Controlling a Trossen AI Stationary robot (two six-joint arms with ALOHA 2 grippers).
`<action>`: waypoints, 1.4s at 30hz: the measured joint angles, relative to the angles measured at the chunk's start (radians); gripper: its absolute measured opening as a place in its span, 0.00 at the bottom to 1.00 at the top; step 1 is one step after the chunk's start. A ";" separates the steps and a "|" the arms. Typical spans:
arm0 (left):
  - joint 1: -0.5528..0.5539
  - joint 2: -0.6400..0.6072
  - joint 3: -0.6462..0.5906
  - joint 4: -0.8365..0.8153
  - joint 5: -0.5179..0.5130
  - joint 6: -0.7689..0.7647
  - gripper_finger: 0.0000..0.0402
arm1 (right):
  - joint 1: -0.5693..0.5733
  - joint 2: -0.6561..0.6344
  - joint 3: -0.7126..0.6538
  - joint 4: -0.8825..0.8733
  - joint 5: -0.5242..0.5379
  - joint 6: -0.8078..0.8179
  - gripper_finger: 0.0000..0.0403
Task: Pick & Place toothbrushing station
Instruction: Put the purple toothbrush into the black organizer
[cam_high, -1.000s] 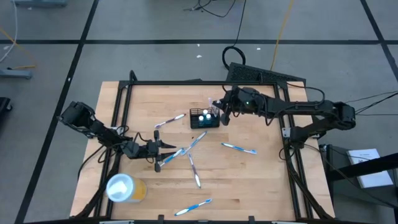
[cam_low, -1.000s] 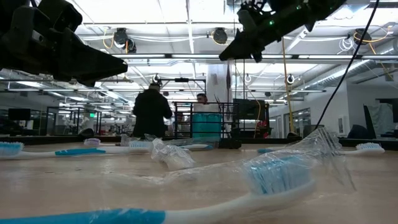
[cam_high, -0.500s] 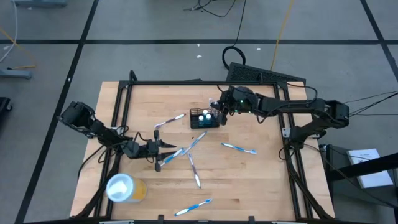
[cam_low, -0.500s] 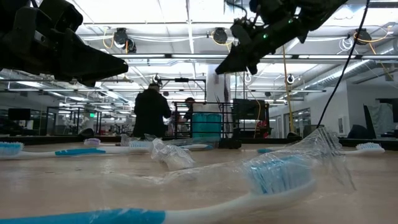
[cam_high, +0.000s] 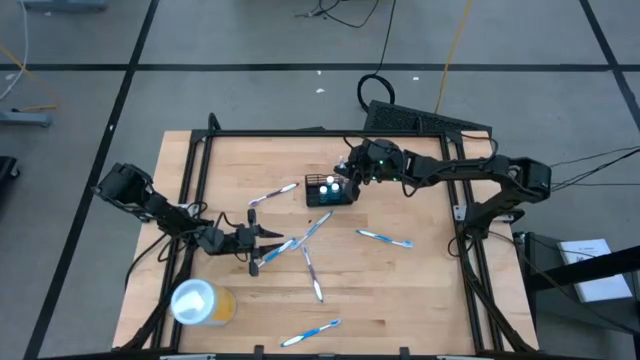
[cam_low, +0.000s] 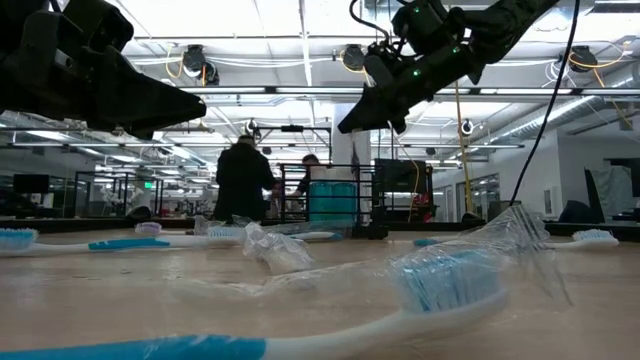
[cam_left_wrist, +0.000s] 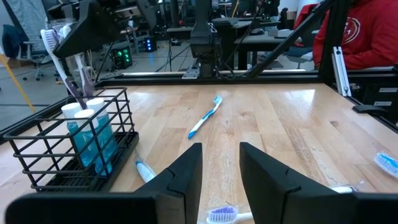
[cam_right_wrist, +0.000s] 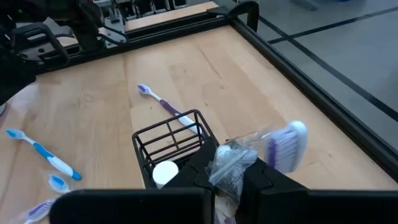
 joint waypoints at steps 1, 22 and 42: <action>0.000 0.000 0.000 0.000 0.000 0.000 0.28 | 0.000 0.000 0.000 0.000 0.000 0.000 0.03; 0.000 0.000 0.000 -0.002 0.000 0.000 0.28 | 0.018 0.001 0.000 0.034 0.011 -0.023 0.24; 0.000 0.000 0.000 -0.002 0.001 0.000 0.28 | 0.023 -0.004 0.000 0.144 0.021 -0.047 0.51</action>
